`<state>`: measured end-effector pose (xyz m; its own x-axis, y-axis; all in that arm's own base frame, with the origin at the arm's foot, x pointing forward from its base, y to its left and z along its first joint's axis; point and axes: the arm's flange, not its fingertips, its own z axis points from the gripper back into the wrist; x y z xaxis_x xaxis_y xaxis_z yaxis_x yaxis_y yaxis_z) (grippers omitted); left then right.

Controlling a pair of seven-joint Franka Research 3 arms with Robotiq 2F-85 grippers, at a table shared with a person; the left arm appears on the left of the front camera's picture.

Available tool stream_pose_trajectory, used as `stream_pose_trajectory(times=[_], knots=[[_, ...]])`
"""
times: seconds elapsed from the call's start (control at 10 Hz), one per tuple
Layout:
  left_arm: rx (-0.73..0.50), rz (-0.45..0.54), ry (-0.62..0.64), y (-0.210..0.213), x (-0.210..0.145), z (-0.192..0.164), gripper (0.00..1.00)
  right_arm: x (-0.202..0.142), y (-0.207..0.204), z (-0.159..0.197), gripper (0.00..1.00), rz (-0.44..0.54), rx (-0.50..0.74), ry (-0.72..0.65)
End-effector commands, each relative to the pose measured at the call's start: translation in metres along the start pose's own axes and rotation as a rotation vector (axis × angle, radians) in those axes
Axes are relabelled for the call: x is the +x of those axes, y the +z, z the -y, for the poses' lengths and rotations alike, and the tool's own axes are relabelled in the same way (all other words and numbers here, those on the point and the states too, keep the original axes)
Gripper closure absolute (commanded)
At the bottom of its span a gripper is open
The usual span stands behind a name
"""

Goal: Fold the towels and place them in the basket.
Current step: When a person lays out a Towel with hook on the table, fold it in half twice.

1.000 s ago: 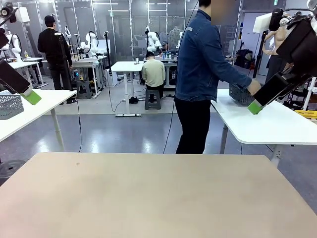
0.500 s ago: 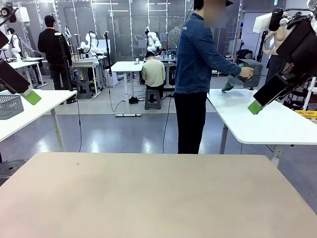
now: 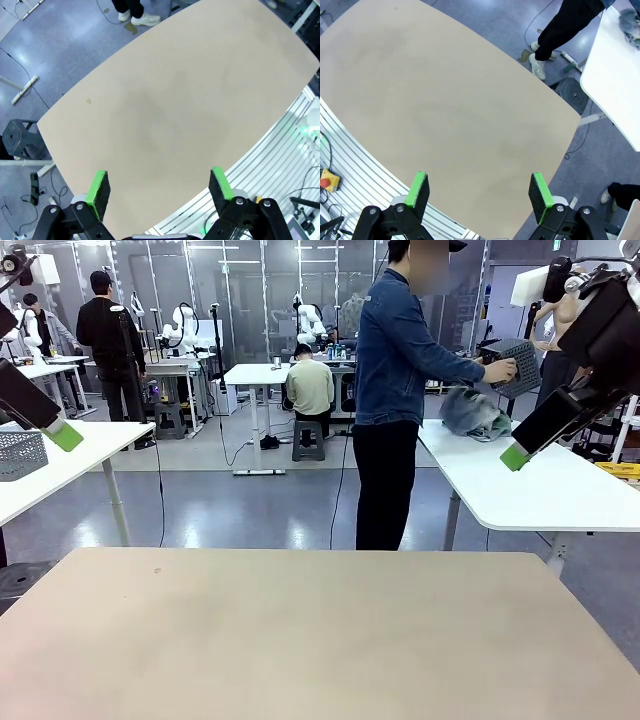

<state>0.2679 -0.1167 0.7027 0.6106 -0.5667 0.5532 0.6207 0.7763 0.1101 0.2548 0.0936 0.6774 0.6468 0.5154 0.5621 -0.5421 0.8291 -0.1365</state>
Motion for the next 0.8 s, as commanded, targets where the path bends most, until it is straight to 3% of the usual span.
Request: stream_pose_trajectory(times=[0.0,0.7], knots=[[0.001,0.004,-0.007,0.0012,0.0003,0.0,0.0,0.0006,0.0005,0.001,0.0,0.007,0.0,0.004],[0.001,0.004,-0.007,0.0012,0.0003,0.0,0.0,0.0006,0.0005,0.001,0.0,0.007,0.0,0.004]])
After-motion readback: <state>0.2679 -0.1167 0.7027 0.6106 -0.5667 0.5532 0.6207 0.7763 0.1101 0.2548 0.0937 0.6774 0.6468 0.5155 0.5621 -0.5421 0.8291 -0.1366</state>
